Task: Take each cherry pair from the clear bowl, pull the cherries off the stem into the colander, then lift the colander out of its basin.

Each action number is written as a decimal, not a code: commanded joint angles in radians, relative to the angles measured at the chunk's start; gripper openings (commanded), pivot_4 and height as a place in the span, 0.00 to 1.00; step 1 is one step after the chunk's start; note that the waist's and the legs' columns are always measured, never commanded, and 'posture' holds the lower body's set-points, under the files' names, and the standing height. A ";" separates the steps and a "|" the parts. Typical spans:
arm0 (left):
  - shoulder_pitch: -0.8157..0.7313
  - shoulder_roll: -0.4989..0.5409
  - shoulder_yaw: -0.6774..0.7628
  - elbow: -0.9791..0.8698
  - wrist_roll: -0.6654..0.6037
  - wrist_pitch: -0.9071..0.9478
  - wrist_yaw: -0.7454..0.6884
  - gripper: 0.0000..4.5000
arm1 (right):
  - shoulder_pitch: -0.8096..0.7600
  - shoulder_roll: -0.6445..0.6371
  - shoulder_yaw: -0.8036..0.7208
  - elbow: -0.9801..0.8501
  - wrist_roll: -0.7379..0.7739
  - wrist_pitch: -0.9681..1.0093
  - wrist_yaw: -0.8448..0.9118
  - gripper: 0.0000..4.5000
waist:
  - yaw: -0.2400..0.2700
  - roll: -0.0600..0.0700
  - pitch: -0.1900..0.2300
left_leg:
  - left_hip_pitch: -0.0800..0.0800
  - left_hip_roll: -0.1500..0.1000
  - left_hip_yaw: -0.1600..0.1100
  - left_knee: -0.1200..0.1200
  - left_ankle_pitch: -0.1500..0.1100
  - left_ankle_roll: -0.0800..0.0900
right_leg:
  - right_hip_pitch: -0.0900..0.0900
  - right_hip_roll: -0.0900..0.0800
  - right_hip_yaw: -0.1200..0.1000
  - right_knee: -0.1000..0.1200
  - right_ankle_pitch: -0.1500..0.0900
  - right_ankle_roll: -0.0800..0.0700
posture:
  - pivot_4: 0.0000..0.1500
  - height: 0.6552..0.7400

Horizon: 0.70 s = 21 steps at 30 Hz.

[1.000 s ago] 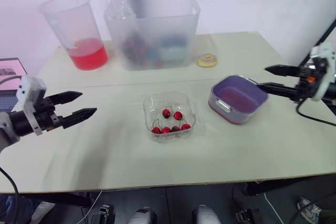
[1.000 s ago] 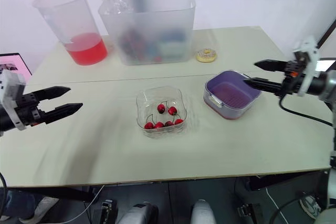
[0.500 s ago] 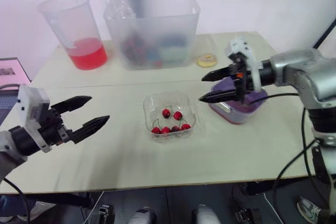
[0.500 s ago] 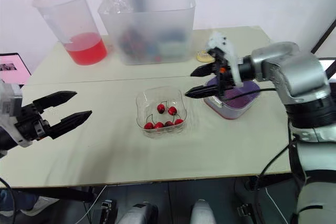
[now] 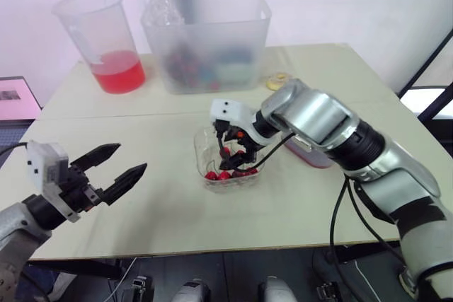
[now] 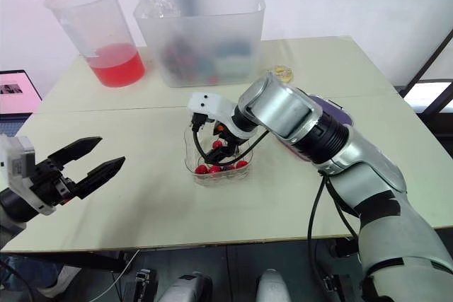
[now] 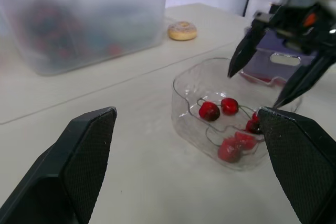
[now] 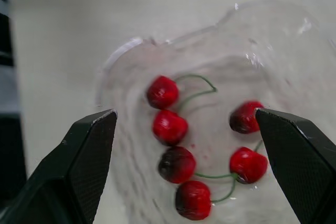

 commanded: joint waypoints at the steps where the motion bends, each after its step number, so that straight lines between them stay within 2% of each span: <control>1: 0.011 0.015 0.001 -0.056 -0.050 -0.020 -0.015 1.00 | -0.050 0.042 -0.007 0.069 -0.040 -0.003 -0.026 1.00 | -0.007 0.000 0.000 | 0.000 0.000 0.000 0.000 0.000 0.000 | 0.000 0.000 0.000 0.000 0.000 0.000 | 1.00 1.00; 5: 0.016 0.016 -0.016 -0.080 -0.062 -0.025 -0.004 1.00 | -0.039 0.076 0.025 0.136 -0.084 -0.039 -0.036 1.00 | -0.014 0.000 0.000 | 0.000 0.002 0.000 -0.002 0.000 0.000 | -0.002 0.001 0.000 0.000 0.000 0.000 | 1.00 1.00; 6: 0.017 0.017 -0.021 -0.084 -0.061 -0.026 0.000 1.00 | -0.036 0.083 0.030 0.150 -0.093 -0.046 -0.037 0.87 | -0.014 0.000 0.000 | 0.000 0.002 0.001 -0.002 0.000 0.000 | -0.002 0.001 0.000 0.000 0.000 0.000 | 1.00 1.00; 7: 0.017 0.017 -0.026 -0.087 -0.060 -0.028 0.004 1.00 | -0.034 0.092 0.031 0.164 -0.099 -0.051 -0.039 0.81 | -0.014 0.000 0.000 | 0.000 0.002 0.001 -0.002 0.000 0.000 | -0.002 0.001 0.000 0.000 0.000 0.000 | 1.00 1.00; 9: 0.019 0.017 -0.029 -0.091 -0.060 -0.031 0.009 1.00 | -0.031 0.107 0.044 0.195 -0.120 -0.069 -0.041 0.61 | -0.013 0.000 0.000 | 0.000 0.002 0.001 -0.002 0.000 0.000 | -0.002 0.001 0.000 0.000 0.000 0.000 | 1.00 1.00; 21: 0.033 0.011 -0.036 -0.114 -0.098 -0.036 0.039 1.00 | -0.013 0.187 0.066 0.357 -0.227 -0.158 -0.051 0.61 | -0.012 0.000 0.000 | 0.000 0.001 0.001 -0.002 0.000 0.000 | -0.002 0.001 0.000 0.000 0.000 0.000 | 1.00 1.00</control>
